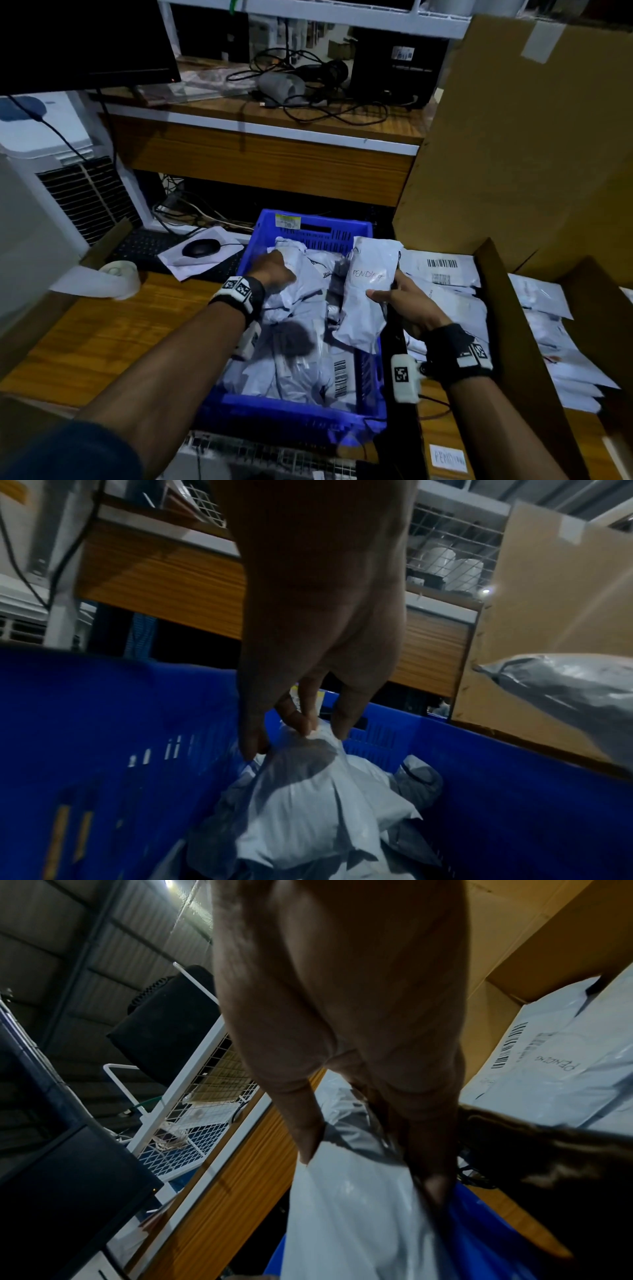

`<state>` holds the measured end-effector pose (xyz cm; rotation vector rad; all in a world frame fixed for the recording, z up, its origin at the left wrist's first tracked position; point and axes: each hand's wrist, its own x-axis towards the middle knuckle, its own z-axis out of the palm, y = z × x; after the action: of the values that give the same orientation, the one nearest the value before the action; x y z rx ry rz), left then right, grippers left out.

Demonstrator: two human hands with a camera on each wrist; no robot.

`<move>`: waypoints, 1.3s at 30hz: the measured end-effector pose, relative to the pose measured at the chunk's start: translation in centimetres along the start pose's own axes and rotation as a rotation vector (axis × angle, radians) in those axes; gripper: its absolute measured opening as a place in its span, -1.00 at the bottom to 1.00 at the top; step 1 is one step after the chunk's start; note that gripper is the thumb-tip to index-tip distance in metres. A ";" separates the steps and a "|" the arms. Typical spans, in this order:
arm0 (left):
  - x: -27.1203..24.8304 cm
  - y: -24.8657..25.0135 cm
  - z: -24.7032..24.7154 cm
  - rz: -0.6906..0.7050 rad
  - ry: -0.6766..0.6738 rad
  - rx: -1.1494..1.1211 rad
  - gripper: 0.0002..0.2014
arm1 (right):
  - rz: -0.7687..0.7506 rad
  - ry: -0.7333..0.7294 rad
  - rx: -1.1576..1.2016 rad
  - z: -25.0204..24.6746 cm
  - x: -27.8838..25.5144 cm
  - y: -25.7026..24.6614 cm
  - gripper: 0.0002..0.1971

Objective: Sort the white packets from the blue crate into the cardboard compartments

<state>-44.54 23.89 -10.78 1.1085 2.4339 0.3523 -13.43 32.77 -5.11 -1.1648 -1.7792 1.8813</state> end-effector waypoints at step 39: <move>-13.4 1.8 -6.7 0.472 -0.392 -1.293 -0.38 | -0.217 0.085 0.148 1.8 -8.0 -7.2 -0.42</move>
<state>-38.84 14.55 -0.41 0.9185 1.1020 1.4142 -11.89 27.26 4.24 -0.9437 -1.6196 1.7762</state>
